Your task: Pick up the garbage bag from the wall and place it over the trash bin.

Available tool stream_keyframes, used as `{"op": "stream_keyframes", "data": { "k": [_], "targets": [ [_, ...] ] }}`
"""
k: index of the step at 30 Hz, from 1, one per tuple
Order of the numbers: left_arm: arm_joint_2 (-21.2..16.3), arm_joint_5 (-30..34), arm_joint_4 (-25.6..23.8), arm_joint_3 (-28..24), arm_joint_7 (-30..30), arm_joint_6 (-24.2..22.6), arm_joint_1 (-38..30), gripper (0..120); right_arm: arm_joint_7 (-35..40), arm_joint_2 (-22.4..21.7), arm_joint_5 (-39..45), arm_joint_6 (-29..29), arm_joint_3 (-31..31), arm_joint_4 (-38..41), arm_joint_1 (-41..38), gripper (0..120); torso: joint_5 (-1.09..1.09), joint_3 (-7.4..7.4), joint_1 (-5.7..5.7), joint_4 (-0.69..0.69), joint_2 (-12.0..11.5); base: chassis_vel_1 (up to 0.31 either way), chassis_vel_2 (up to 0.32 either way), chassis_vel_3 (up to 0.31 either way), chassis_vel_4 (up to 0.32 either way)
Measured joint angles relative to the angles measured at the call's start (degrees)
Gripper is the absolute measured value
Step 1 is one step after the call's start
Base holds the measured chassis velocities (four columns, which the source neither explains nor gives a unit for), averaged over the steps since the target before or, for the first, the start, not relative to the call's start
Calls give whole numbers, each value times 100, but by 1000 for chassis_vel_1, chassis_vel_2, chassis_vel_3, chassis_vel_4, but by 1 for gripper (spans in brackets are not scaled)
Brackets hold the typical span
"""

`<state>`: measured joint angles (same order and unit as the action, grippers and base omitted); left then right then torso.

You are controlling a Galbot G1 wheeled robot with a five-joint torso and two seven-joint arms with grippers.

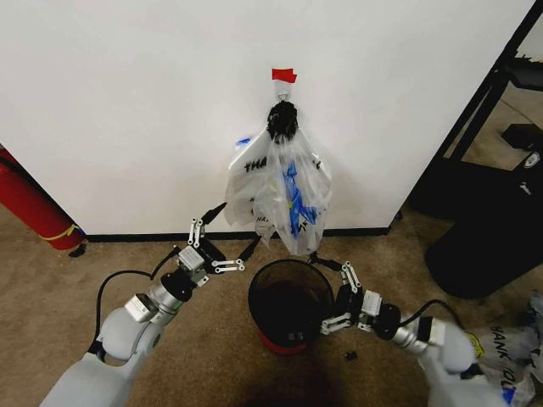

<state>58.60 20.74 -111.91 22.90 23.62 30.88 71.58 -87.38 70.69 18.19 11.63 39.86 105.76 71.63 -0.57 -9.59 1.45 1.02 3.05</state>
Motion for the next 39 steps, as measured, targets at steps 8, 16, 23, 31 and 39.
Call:
{"op": "stream_keyframes", "data": {
  "k": [8, 16, 23, 31, 39],
  "targets": [
    [33, 138, -115, 17, -82, -61, 62, 100, -163, -66, -1427, 197, 284, -73, 148, 100, 2, 0, 0, 2, 0, 0, 0, 0, 0],
    [141, 179, -150, -48, -153, -162, 50, 100, 2101, -179, -729, 591, -278, 11, 215, 100, 0, 0, 0, 2, 0, 0, 0, 0, 0],
    [169, 157, -65, -204, -154, -158, -59, 100, 5124, -114, -2279, 921, -863, -242, -150, 100, -1, 0, 0, 3, 0, 0, 0, 0, 0],
    [108, 169, -43, -152, -189, -154, -38, 100, 6673, -141, -3896, 1699, -1897, -1206, -1412, 100, 0, 0, 0, -2, 0, 0, 0, 0, 0],
    [101, 181, 0, -97, -270, -148, -41, 100, 6683, 66, -4728, 1407, -2366, -1720, -2304, 100, -1, 0, 0, 1, 0, 0, 0, 0, 0]
  ]
}}
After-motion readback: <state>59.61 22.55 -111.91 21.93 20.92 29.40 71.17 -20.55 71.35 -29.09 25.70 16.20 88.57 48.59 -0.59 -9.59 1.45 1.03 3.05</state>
